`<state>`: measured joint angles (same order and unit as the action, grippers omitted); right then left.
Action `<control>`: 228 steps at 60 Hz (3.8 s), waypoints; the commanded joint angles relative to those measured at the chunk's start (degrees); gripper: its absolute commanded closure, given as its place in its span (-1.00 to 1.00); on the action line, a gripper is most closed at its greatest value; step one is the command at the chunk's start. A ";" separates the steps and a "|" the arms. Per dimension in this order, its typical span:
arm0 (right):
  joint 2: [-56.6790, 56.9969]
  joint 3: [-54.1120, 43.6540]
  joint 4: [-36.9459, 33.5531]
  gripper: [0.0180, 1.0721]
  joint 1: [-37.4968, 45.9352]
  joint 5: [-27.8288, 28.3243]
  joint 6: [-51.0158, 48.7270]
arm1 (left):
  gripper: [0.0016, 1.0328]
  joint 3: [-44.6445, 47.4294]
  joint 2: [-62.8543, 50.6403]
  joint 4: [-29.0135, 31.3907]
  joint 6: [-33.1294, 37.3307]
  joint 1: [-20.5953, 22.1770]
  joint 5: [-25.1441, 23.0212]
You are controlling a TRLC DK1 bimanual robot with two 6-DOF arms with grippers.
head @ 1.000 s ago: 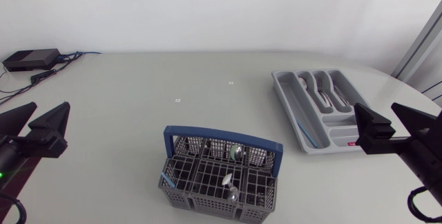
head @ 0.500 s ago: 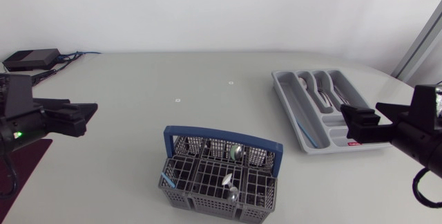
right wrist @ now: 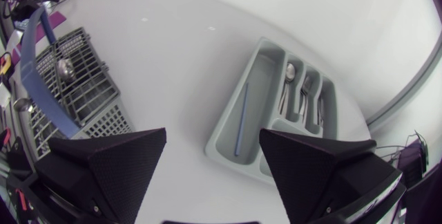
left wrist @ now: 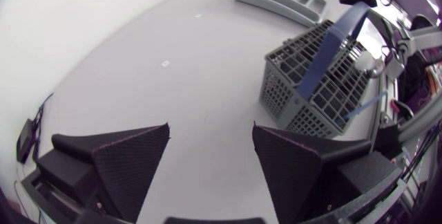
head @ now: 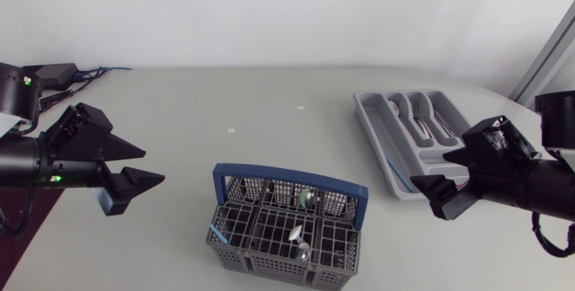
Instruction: Unload the cutlery basket into the drawer organizer.
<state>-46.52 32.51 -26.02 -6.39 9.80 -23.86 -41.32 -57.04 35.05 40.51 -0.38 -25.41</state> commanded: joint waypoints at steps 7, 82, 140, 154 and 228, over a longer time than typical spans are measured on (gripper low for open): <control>0.82 -1.75 -3.16 -0.38 -3.71 4.35 -4.36 | -0.38 0.28 -0.53 4.68 11.70 3.19 -4.83; -17.37 4.23 -2.28 0.89 -22.26 14.10 -6.20 | 0.69 -3.06 -20.66 18.83 35.95 11.72 -19.24; -40.58 19.61 7.56 0.89 -21.56 9.27 -5.76 | 0.68 -15.90 -34.63 17.95 37.10 5.48 -21.88; -37.68 16.88 8.62 0.84 -21.38 7.42 -5.67 | 0.65 -15.98 -34.63 17.60 37.36 3.46 -23.46; -8.50 1.94 1.59 -0.86 -16.63 6.28 -7.26 | -0.45 -5.17 -8.44 7.67 23.12 7.06 -20.29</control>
<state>-55.37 34.48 -23.51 -22.44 16.03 -30.55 -47.29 -65.45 43.88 66.28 5.45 -46.19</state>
